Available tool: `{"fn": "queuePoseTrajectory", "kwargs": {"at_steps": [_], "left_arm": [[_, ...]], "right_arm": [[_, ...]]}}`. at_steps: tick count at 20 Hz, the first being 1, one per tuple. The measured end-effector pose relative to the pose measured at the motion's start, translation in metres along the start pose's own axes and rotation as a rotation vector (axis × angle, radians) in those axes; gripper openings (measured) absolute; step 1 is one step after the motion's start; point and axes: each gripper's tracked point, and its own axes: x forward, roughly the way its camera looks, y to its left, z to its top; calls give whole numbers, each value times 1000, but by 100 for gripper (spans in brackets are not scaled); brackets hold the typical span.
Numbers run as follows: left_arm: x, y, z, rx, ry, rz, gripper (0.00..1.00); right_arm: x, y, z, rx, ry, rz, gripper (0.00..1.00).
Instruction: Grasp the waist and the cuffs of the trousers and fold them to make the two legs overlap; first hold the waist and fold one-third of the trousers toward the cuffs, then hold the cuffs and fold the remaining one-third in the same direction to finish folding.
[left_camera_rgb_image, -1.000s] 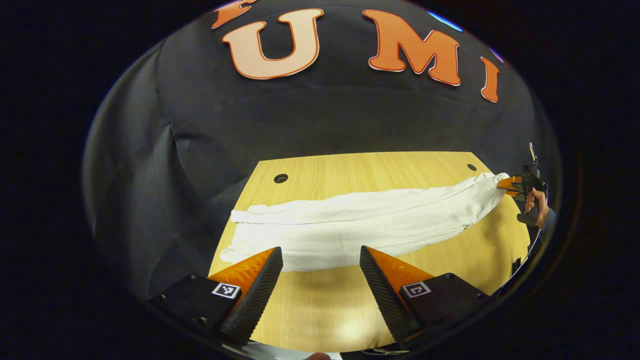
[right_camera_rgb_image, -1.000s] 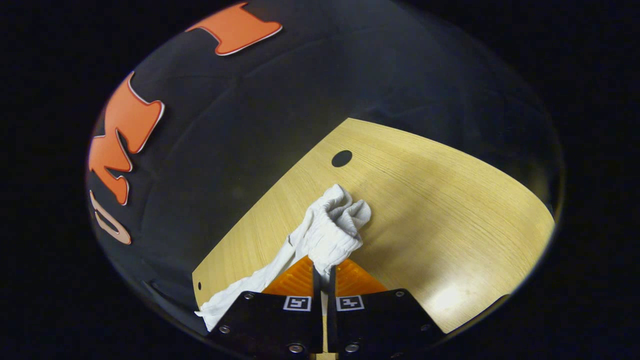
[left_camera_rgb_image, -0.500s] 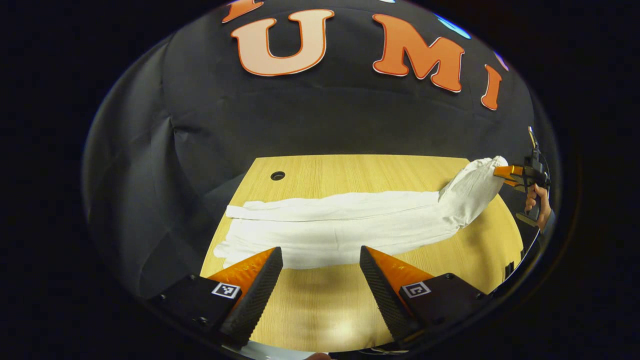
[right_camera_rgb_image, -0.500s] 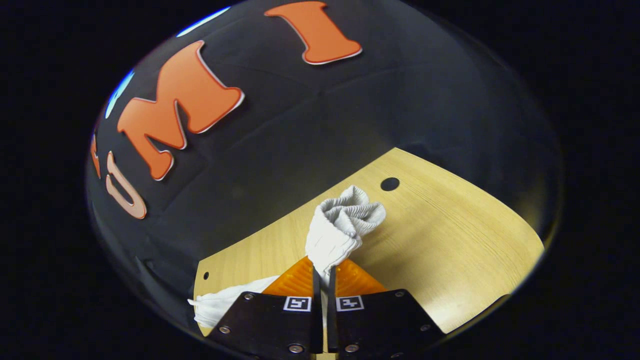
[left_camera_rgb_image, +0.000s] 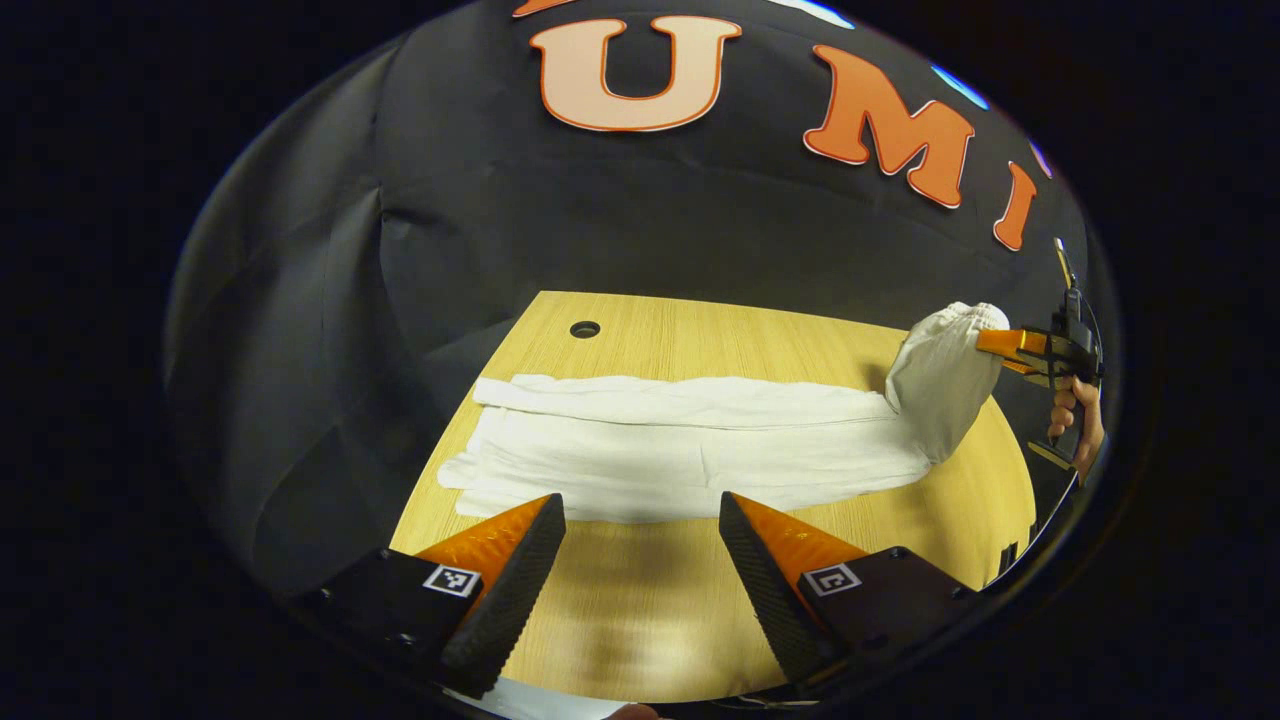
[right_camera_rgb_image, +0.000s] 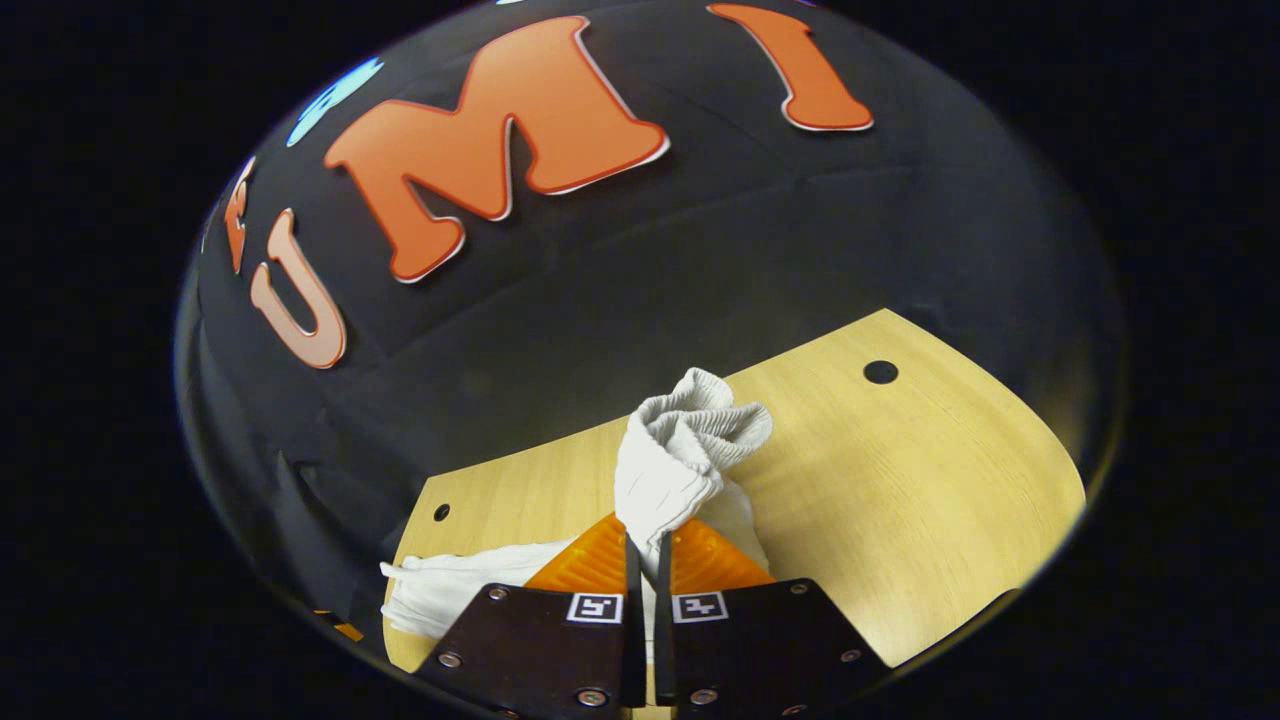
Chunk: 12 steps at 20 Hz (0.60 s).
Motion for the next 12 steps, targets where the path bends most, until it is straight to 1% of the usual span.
{"fn": "queuePoseTrajectory", "kwargs": {"at_steps": [3,7,12], "left_arm": [[3,0,-2,-3,11,7,100],[15,7,-3,-33,30,21,100],[28,30,-14,-128,60,31,100]], "right_arm": [[4,37,-14,-49,20,36,4],[12,74,-35,-101,57,69,4],[27,114,-65,-156,103,93,4]]}}
